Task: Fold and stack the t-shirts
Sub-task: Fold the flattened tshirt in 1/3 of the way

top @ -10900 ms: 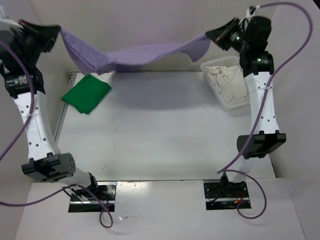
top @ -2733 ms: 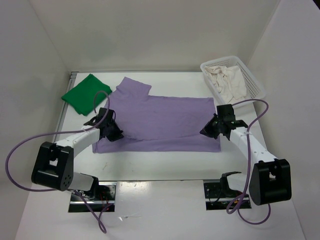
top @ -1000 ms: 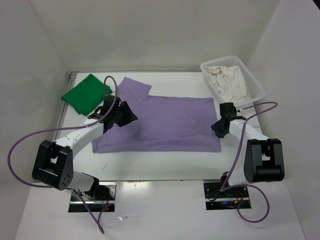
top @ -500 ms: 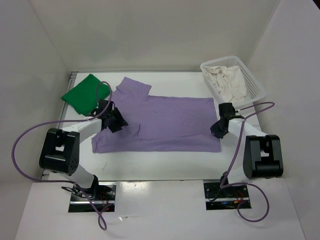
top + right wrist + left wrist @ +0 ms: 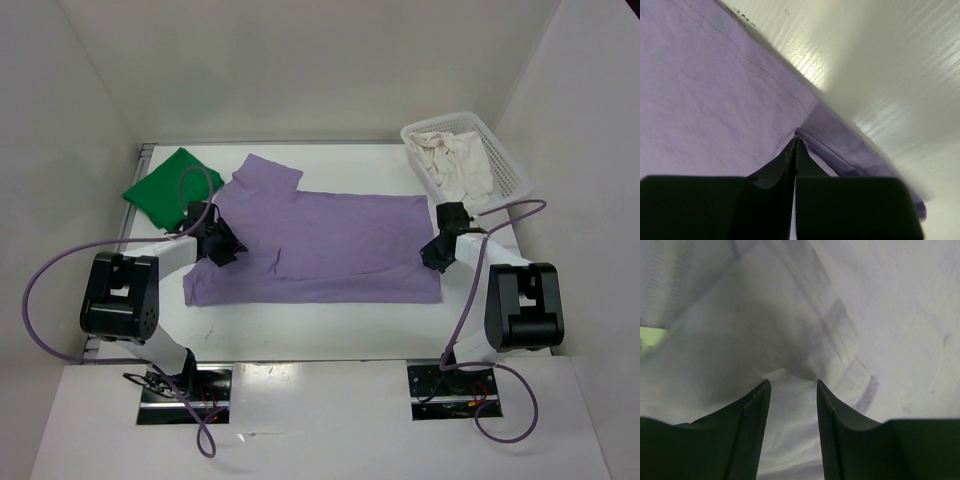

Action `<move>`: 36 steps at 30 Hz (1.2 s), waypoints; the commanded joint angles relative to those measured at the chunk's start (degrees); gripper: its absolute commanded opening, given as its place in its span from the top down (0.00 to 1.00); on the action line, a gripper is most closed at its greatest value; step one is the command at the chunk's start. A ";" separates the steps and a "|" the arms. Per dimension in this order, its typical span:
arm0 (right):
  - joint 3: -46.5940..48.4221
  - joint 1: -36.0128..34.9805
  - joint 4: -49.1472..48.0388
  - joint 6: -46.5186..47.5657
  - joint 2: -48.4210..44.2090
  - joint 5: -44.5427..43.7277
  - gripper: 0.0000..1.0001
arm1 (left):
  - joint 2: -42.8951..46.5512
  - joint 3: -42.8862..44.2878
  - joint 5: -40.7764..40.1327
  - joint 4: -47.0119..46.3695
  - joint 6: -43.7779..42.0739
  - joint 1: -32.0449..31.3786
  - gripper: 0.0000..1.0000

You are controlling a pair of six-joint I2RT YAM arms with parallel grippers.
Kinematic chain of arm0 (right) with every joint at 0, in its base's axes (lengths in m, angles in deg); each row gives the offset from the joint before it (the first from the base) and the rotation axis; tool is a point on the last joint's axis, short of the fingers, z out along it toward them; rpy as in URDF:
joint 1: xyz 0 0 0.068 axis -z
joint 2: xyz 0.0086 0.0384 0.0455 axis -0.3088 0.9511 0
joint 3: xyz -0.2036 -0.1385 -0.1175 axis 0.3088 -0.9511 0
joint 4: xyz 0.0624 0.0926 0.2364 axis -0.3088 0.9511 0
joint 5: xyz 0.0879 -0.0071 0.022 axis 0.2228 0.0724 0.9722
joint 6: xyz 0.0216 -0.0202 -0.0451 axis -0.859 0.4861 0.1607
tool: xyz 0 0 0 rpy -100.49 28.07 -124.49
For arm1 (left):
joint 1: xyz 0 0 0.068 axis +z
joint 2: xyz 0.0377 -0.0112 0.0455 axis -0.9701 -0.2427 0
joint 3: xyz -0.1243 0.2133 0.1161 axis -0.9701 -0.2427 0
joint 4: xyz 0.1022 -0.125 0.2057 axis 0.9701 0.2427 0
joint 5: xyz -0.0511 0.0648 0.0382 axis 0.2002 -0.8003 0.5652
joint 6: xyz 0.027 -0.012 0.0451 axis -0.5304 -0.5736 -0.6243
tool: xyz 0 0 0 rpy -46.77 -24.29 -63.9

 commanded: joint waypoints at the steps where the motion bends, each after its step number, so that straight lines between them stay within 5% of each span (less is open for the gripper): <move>1: 2.51 -0.28 -1.16 0.20 -1.95 -2.95 1.00 | -0.13 -1.22 -1.99 -0.12 -0.17 1.88 0.50; 16: 2.42 4.20 5.69 0.89 -9.77 -5.87 1.00 | 1.81 -1.75 -1.74 -0.11 0.35 5.13 0.52; 20: 1.80 4.20 -0.10 3.44 -5.75 1.42 0.79 | 4.18 -1.75 -0.60 -0.11 0.35 5.13 0.52; 23: 4.52 3.60 -0.11 5.37 -0.38 4.07 0.74 | 6.81 -1.75 1.16 -0.11 -0.17 5.13 0.52; 36: 5.06 1.66 -2.66 5.91 3.59 5.31 0.69 | 2.26 -1.57 3.71 -1.87 4.05 -8.41 0.52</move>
